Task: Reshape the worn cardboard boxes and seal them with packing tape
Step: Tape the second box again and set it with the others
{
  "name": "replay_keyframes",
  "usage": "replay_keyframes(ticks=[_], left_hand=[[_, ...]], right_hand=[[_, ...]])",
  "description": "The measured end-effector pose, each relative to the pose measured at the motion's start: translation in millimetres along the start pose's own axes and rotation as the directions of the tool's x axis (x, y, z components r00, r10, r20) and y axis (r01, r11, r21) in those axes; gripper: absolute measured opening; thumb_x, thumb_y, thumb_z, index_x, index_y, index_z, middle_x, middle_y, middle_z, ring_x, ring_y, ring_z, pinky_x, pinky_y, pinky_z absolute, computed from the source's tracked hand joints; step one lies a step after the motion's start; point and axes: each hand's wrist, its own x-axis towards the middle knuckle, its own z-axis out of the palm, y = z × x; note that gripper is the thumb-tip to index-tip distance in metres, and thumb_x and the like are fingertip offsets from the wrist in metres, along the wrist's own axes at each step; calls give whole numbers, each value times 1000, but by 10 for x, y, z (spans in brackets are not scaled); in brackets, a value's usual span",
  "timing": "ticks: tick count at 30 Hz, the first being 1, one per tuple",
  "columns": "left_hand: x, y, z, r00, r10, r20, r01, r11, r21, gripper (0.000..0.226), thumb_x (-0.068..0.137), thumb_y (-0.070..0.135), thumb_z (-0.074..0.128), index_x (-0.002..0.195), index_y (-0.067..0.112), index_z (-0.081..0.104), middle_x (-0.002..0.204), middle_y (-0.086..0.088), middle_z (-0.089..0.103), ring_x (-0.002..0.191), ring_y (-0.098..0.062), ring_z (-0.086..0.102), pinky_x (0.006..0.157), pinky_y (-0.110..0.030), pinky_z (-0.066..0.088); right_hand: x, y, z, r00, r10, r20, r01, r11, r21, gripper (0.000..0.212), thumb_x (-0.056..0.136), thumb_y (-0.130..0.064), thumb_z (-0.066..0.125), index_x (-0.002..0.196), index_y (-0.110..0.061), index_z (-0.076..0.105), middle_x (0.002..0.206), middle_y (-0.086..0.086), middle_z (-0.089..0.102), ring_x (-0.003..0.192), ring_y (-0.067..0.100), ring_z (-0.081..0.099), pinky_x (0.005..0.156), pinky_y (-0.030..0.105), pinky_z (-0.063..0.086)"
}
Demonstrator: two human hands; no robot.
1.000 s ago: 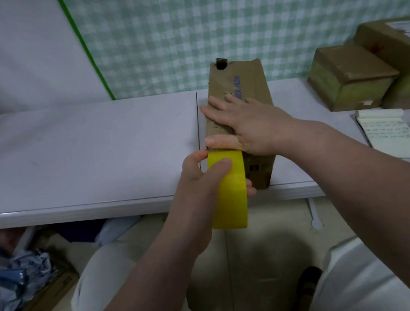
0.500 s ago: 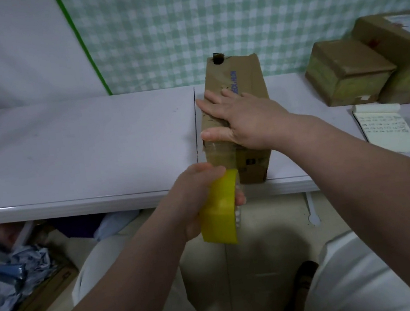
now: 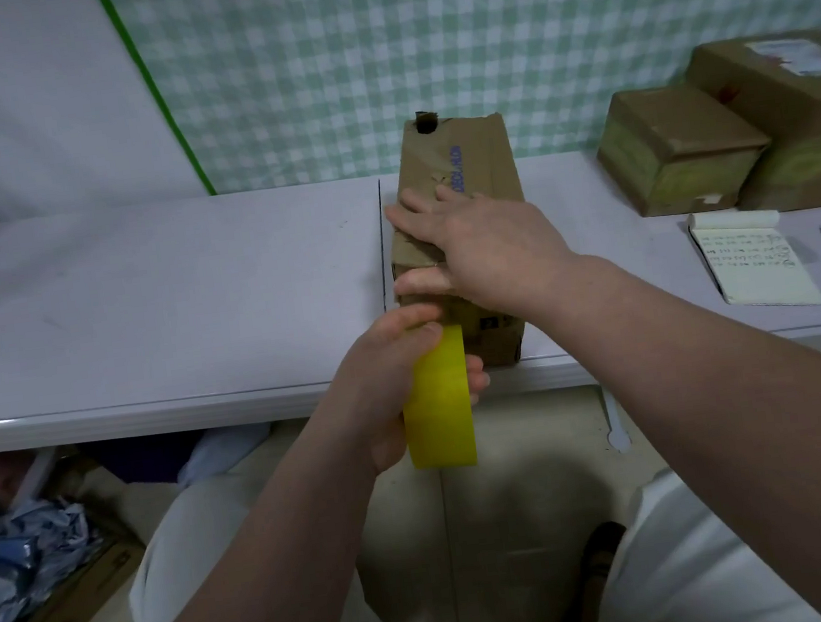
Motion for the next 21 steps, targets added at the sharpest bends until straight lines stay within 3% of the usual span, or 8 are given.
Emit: replay_keyframes(ticks=[3, 6, 8, 10, 13, 18, 20, 21], left_hand=[[17, -3, 43, 1000, 10, -17, -10, 1000, 0, 28, 98, 10, 45, 126, 8, 50, 77, -19, 69, 66, -29, 68, 62, -37, 58], [29, -2, 87, 1000, 15, -19, -15, 999, -33, 27, 98, 9, 47, 125, 10, 49, 75, -19, 69, 65, -30, 68, 64, -38, 58], [35, -2, 112, 1000, 9, -19, -10, 998, -56, 25, 97, 8, 47, 122, 12, 50, 75, -21, 68, 65, -32, 68, 62, -38, 58], [44, -9, 137, 1000, 3, -26, -5, 998, -58, 23, 97, 8, 47, 119, 12, 51, 75, -21, 68, 65, -32, 68, 61, -37, 58], [54, -28, 176, 999, -2, -39, 0, 999, -40, 23, 97, 8, 49, 119, 12, 51, 81, -21, 69, 68, -32, 69, 64, -39, 58], [66, -57, 239, 998, -5, -55, 3, 999, -37, 24, 96, 6, 50, 120, 9, 49, 86, -23, 68, 69, -31, 69, 65, -40, 57], [67, -62, 246, 998, -7, -67, 4, 999, -39, 25, 96, 6, 49, 120, 9, 49, 89, -25, 67, 69, -32, 69, 64, -40, 58], [68, -62, 241, 997, -7, -73, 5, 999, -35, 23, 96, 7, 49, 118, 10, 50, 89, -25, 67, 69, -32, 69, 65, -40, 58]], right_hand=[[-65, 20, 62, 989, 27, -144, -22, 999, 35, 55, 88, -65, 45, 132, -32, 45, 128, -10, 51, 111, 17, 52, 61, 28, 30], [-193, 51, 108, 899, 219, -379, -114, 953, 280, 42, 91, -61, 39, 94, -24, 59, 85, -6, 60, 78, 16, 54, 53, 28, 29], [-294, 119, 182, 790, 353, -501, -132, 896, 423, 43, 95, -50, 33, 97, -19, 62, 84, -3, 60, 78, 18, 54, 59, 30, 35], [-406, 191, 274, 716, 430, -549, -127, 855, 504, 38, 99, -35, 32, 109, -14, 62, 94, 2, 62, 90, 23, 57, 67, 31, 40], [-575, 269, 399, 702, 532, -474, -211, 791, 575, 39, 101, -26, 29, 118, -8, 60, 105, 11, 65, 98, 30, 58, 78, 39, 46], [-669, 452, 498, 600, 734, -319, -386, 615, 688, 44, 104, -27, 25, 98, -4, 63, 94, 13, 66, 91, 30, 58, 73, 38, 42], [-694, 582, 605, 586, 772, -247, -517, 591, 620, 37, 102, -27, 30, 101, -9, 64, 98, 11, 66, 95, 31, 59, 70, 33, 39], [-714, 654, 667, 593, 780, -200, -590, 590, 551, 33, 101, -24, 35, 114, -12, 62, 110, 11, 65, 104, 30, 58, 76, 33, 40]])
